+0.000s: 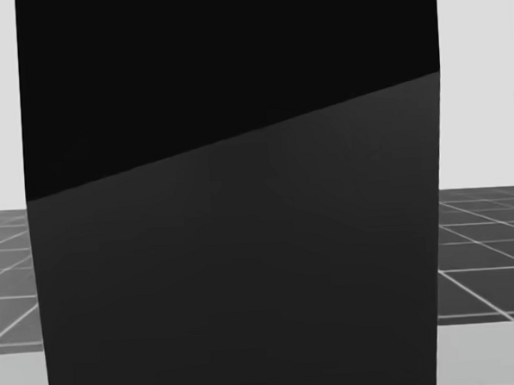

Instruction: Reach around the screen and pick up the object behind it.

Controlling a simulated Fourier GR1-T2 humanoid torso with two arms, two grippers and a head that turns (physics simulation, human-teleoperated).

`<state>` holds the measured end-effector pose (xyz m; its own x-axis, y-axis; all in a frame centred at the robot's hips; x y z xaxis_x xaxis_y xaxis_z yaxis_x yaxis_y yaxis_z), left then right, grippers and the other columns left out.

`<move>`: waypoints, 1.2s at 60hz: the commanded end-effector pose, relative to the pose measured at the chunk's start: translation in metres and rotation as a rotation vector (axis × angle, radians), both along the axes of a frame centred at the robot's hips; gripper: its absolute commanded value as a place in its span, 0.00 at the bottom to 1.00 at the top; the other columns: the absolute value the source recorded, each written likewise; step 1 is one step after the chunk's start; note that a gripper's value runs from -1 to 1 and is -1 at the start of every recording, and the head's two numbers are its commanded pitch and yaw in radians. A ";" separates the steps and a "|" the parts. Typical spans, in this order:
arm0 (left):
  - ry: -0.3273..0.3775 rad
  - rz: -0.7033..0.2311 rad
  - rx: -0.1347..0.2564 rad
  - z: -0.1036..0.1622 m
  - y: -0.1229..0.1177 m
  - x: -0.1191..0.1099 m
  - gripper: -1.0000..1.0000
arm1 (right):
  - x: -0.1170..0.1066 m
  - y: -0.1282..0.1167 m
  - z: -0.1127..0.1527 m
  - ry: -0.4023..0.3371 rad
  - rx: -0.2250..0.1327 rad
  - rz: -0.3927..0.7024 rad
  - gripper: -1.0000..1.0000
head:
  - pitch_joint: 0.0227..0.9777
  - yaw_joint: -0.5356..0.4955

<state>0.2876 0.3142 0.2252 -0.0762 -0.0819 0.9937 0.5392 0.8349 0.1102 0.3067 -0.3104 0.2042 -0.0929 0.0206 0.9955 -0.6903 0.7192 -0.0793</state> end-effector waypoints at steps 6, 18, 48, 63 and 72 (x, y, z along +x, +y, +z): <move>0.045 -0.181 0.045 -0.007 -0.008 -0.018 0.00 | -0.025 -0.001 -0.005 0.034 -0.031 0.168 0.00 | 0.12 0.48; 0.087 -0.267 0.057 -0.013 -0.021 -0.014 0.00 | -0.029 0.001 -0.009 0.051 -0.052 0.231 0.00 | 0.12 0.48; 0.184 -0.336 0.134 -0.057 -0.086 0.014 0.00 | -0.028 0.004 -0.020 0.053 -0.070 0.257 0.00 | 0.14 0.48; 0.226 -0.353 0.156 -0.073 -0.114 0.037 0.00 | -0.029 0.005 -0.024 0.051 -0.080 0.266 0.00 | 0.16 0.47; 0.244 -0.362 0.153 -0.076 -0.128 0.050 0.00 | -0.029 0.004 -0.026 0.051 -0.083 0.268 0.00 | 0.17 0.47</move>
<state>0.3251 0.2013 0.1554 0.0945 -0.2325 0.9680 0.8124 0.5800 0.0600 0.2814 -0.3075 0.1813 -0.0676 0.0879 0.9938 -0.8217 0.5601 -0.1054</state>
